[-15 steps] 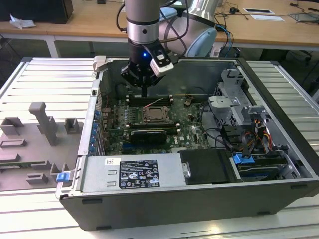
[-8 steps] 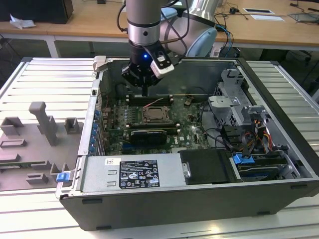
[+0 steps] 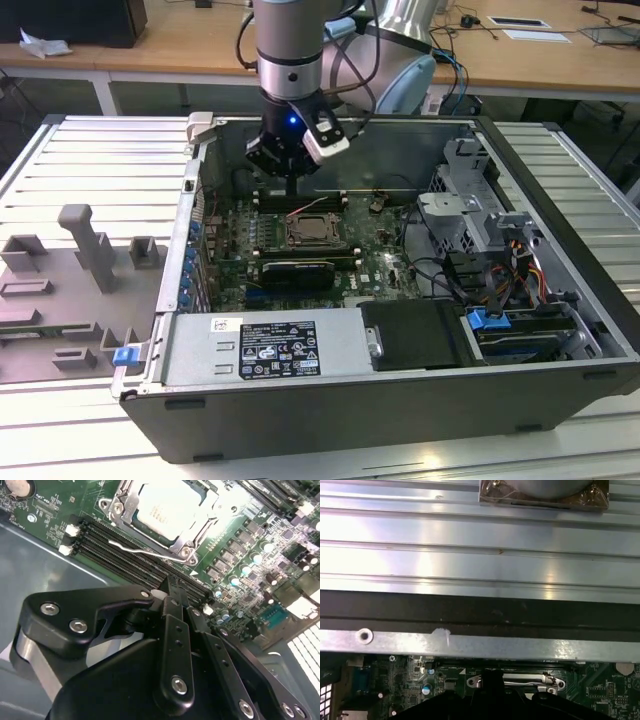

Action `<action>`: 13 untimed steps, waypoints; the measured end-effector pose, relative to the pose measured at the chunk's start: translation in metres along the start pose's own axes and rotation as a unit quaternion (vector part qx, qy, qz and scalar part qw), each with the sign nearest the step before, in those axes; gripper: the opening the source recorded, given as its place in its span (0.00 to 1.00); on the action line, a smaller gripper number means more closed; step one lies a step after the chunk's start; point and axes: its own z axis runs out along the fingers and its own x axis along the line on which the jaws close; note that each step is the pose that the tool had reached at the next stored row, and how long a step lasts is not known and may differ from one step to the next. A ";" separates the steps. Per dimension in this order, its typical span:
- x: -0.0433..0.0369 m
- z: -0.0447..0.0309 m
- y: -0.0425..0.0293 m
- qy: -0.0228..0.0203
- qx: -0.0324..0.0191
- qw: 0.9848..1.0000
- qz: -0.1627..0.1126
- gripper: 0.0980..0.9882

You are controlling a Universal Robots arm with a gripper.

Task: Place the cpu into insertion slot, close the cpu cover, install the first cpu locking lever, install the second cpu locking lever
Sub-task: 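Install the first cpu locking lever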

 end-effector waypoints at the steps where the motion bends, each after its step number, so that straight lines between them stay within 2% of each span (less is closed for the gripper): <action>1: -0.0004 0.0026 -0.0002 0.000 0.000 1.000 -0.002 0.01; 4: -0.0035 0.0086 -0.0007 0.000 0.000 1.000 -0.007 0.01; 6: -0.0091 0.0110 -0.0007 0.000 0.000 1.000 -0.007 0.01; 10: -0.0106 0.0123 -0.0009 0.000 -0.006 1.000 -0.007 0.01; 13: -0.0116 0.0136 -0.0010 -0.001 -0.006 1.000 -0.007 0.01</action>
